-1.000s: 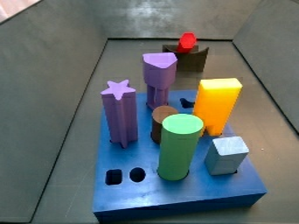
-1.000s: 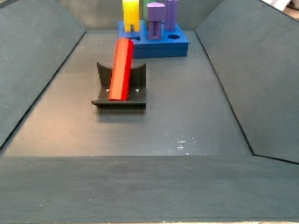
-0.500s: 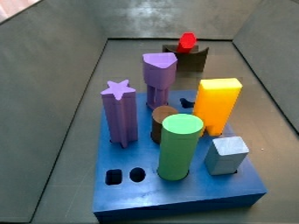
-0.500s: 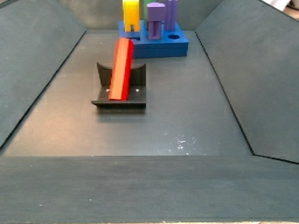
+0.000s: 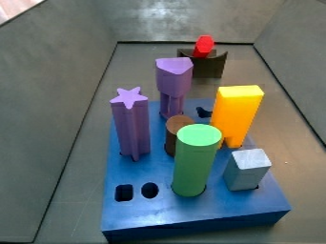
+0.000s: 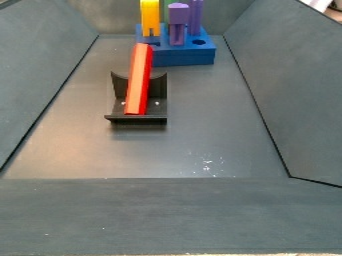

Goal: Pick up the hexagon object. Move up. Place the hexagon object on the fixture. Regrasp the hexagon object. Move to above the board. Insert the hexagon object.
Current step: Regrasp the hexagon object.

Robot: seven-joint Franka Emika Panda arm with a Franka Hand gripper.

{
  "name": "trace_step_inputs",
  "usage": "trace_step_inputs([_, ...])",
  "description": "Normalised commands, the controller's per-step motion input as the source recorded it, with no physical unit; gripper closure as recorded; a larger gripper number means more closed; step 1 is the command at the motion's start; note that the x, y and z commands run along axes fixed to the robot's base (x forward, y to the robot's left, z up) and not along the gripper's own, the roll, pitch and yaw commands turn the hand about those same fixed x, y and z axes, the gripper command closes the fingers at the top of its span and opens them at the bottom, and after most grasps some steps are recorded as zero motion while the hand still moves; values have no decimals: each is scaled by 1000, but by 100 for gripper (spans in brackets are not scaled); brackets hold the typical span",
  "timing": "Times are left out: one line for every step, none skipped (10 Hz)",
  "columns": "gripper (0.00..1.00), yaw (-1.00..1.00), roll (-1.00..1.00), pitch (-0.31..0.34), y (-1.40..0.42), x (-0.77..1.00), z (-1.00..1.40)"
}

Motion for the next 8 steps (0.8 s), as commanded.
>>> trace_step_inputs([0, 275, 383, 104, -59, 290, -13])
trace_step_inputs([0, 273, 291, 78, -50, 307, -5])
trace_step_inputs([0, 245, 188, 11, -44, 315, -5])
trace_step_inputs([0, 233, 176, -10, -50, 312, -13])
trace_step_inputs([0, 190, 171, -27, -50, 305, -9])
trace_step_inputs([0, 156, 171, -31, -51, 301, -7])
trace_step_inputs([0, 117, 172, -29, -50, 297, -12])
trace_step_inputs([0, 100, 170, -26, -51, 294, -15])
